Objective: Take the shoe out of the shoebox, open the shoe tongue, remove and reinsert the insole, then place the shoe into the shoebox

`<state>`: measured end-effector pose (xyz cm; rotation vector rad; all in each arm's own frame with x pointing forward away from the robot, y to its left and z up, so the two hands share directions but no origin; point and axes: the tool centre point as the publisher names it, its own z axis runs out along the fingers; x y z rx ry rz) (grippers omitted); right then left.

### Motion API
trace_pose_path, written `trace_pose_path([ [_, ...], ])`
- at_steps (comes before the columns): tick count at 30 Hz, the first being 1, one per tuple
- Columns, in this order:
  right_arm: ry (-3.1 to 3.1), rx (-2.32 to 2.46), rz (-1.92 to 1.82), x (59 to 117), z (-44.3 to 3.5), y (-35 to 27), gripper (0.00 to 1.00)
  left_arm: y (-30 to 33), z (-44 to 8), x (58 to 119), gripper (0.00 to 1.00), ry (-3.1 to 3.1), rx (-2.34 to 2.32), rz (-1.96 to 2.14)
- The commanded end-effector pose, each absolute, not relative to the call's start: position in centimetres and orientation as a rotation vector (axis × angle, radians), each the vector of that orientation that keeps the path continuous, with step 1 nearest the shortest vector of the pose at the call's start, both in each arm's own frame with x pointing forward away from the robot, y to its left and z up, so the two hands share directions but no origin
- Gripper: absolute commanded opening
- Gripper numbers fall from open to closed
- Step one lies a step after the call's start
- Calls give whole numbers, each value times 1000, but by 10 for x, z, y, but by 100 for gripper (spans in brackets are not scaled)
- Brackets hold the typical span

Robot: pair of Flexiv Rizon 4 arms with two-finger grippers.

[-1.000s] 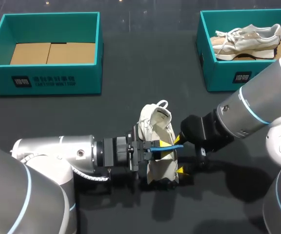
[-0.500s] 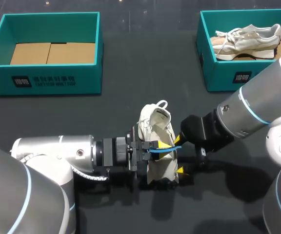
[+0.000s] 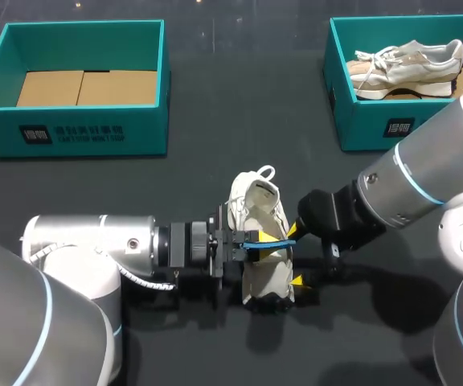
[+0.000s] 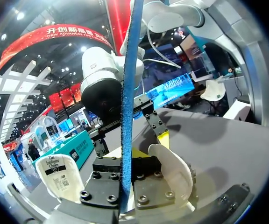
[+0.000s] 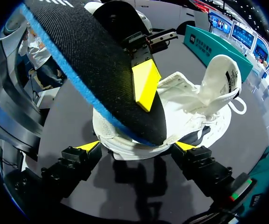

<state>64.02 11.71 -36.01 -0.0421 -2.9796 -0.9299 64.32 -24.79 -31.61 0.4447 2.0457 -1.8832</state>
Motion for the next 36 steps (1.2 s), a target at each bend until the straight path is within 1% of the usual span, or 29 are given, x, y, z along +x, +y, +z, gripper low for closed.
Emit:
trace_pose_path([
  [1, -2983, -43, -931, 638, -361, 119, 100, -253, -322, 651, 0, 2059, 456, -1883],
  [12, -2983, -43, -931, 638, -361, 119, 100, -253, -341, 661, 0, 2100, 453, -1848],
  [21, -2983, -43, -931, 638, -361, 119, 100, -252, -341, 660, 0, 2111, 445, -1863],
  [22, -2983, -43, -931, 638, -361, 119, 100, -252, -340, 660, 3, 2112, 446, -1865],
  [24, -2983, -43, -931, 638, -361, 119, 100, -251, -339, 659, 15, 2112, 448, -1869],
  [25, -2983, -43, -931, 638, -361, 119, 100, -251, -338, 658, 18, 2110, 449, -1871],
  [28, -2983, -43, -931, 638, -361, 119, 100, -250, -334, 656, 18, 2101, 453, -1877],
  [31, -2983, -43, -931, 638, -361, 119, 100, -250, -330, 654, 24, 2091, 460, -1880],
  [34, -2983, -43, -931, 638, -361, 119, 100, -250, -325, 652, 23, 2079, 469, -1882],
  [36, -2983, -43, -931, 638, -361, 119, 100, -250, -322, 650, 25, 2073, 475, -1880],
])
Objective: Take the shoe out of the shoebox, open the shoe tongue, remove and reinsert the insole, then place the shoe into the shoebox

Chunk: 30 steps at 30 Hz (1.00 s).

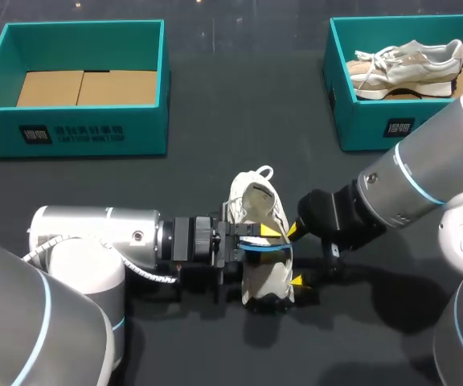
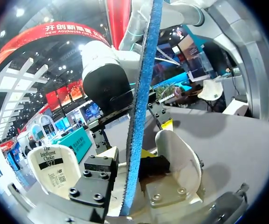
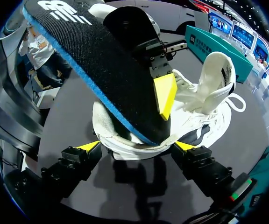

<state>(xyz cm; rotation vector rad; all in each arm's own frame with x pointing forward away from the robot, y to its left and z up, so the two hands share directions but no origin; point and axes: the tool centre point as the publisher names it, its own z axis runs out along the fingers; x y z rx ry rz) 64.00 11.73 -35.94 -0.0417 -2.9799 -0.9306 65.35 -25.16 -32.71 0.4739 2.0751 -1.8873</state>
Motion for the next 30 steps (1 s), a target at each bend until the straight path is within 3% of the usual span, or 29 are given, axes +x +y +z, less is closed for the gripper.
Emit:
trace_pose_path([
  [1, -2983, -43, -931, 638, -361, 119, 100, -250, -320, 649, 25, 2070, 478, -1875],
  [6, -2983, -43, -931, 638, -361, 119, 100, -248, -313, 643, 24, 2067, 469, -1850],
  [13, -2983, -43, -931, 638, -361, 119, 100, -247, -306, 638, 29, 2076, 468, -1840],
  [16, -2983, -43, -931, 638, -361, 119, 100, -246, -304, 637, 18, 2078, 467, -1839],
  [18, -2983, -43, -931, 638, -361, 119, 100, -246, -304, 637, 0, 2077, 471, -1836],
  [30, -2983, -43, -931, 638, -361, 119, 100, -247, -316, 640, 0, 2019, 568, -1827],
])
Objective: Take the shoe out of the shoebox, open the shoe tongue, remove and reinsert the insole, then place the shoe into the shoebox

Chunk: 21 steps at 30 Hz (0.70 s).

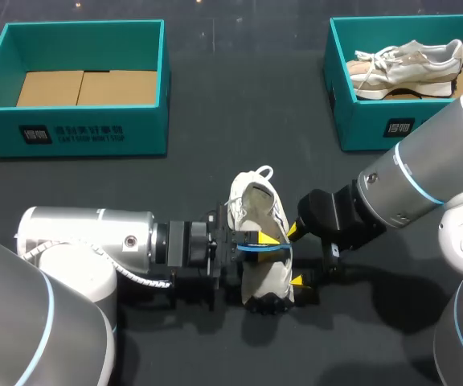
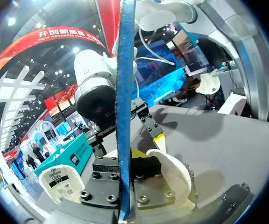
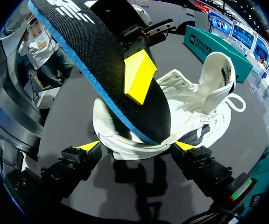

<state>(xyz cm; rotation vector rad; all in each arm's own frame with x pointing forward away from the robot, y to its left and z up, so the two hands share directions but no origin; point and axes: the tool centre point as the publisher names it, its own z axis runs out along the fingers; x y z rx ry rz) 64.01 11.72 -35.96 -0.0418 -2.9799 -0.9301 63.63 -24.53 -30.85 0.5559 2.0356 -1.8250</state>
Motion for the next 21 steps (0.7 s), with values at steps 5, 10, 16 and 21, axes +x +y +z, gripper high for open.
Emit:
trace_pose_path([
  [5, -2983, -43, -931, 638, -361, 119, 100, -250, -321, 645, 0, 2008, 582, -1794],
  [10, -2983, -43, -931, 638, -361, 119, 100, -251, -328, 651, 0, 2022, 576, -1717],
  [16, -2983, -43, -931, 638, -361, 119, 100, -251, -337, 658, 0, 2033, 552, -1681],
  [21, -2983, -43, -931, 638, -361, 119, 100, -250, -343, 662, 0, 2046, 538, -1674],
])
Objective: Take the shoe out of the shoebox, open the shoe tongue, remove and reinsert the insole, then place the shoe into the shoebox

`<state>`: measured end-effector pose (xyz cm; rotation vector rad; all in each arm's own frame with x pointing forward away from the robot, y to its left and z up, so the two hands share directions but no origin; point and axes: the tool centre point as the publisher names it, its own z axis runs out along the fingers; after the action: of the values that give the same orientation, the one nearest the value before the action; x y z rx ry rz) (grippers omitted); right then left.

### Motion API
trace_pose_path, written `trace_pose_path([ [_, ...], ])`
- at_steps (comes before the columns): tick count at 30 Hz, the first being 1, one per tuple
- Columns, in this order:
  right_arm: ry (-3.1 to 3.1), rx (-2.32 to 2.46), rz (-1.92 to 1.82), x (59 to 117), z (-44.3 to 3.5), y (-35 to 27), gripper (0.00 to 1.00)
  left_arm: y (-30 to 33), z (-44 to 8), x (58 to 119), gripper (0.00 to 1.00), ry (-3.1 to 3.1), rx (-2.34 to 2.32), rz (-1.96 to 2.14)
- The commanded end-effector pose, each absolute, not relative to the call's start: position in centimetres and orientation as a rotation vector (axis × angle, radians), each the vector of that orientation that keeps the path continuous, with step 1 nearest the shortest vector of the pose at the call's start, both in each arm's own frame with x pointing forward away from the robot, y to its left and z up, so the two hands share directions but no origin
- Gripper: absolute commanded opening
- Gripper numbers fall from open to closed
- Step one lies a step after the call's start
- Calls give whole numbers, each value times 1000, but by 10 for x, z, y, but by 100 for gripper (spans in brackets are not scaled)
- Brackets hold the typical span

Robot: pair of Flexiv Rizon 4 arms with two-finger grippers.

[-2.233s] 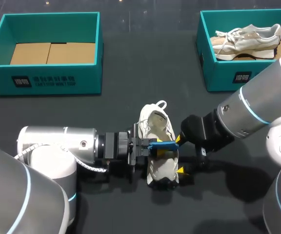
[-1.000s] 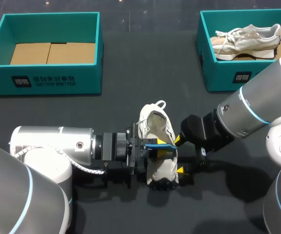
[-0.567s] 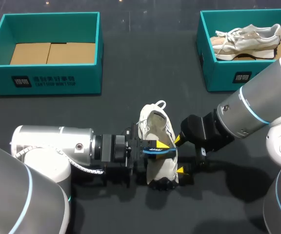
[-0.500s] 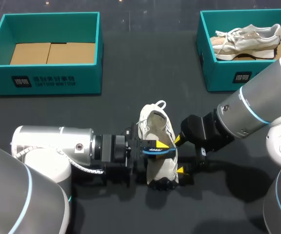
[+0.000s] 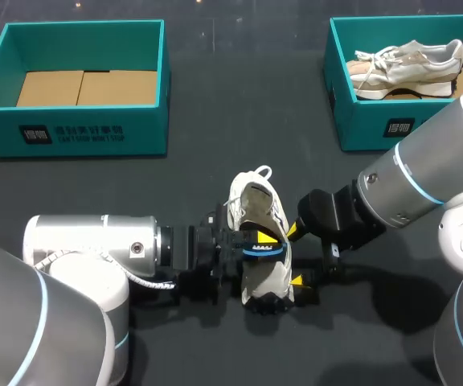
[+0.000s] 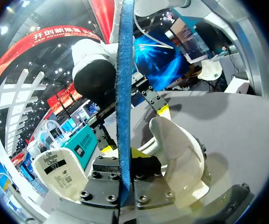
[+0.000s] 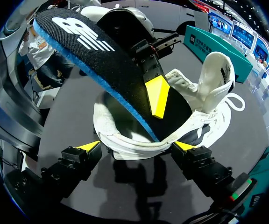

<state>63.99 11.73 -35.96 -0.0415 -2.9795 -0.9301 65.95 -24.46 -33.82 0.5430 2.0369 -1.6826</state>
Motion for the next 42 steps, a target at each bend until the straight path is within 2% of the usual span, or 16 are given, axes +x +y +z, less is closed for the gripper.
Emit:
trace_pose_path([
  [1, -2983, -43, -931, 638, -361, 119, 100, -249, -343, 662, 0, 2049, 536, -1673],
  [6, -2983, -43, -931, 638, -361, 119, 100, -248, -338, 657, 0, 2063, 518, -1680],
  [7, -2983, -43, -931, 638, -361, 119, 100, -247, -335, 655, 10, 2064, 516, -1680],
  [13, -2983, -43, -931, 638, -361, 119, 100, -244, -320, 645, 30, 2061, 514, -1689],
  [18, -2983, -43, -931, 638, -361, 119, 100, -242, -311, 639, 33, 2058, 524, -1702],
  [25, -2983, -43, -931, 638, -361, 119, 100, -239, -302, 631, 30, 2048, 552, -1706],
  [26, -2983, -43, -931, 638, -361, 119, 100, -239, -301, 630, 24, 2046, 556, -1706],
  [28, -2983, -43, -931, 638, -361, 119, 100, -238, -300, 629, 0, 2043, 563, -1704],
  [42, -2983, -43, -931, 638, -361, 119, 100, -245, -318, 645, 0, 2004, 578, -1669],
])
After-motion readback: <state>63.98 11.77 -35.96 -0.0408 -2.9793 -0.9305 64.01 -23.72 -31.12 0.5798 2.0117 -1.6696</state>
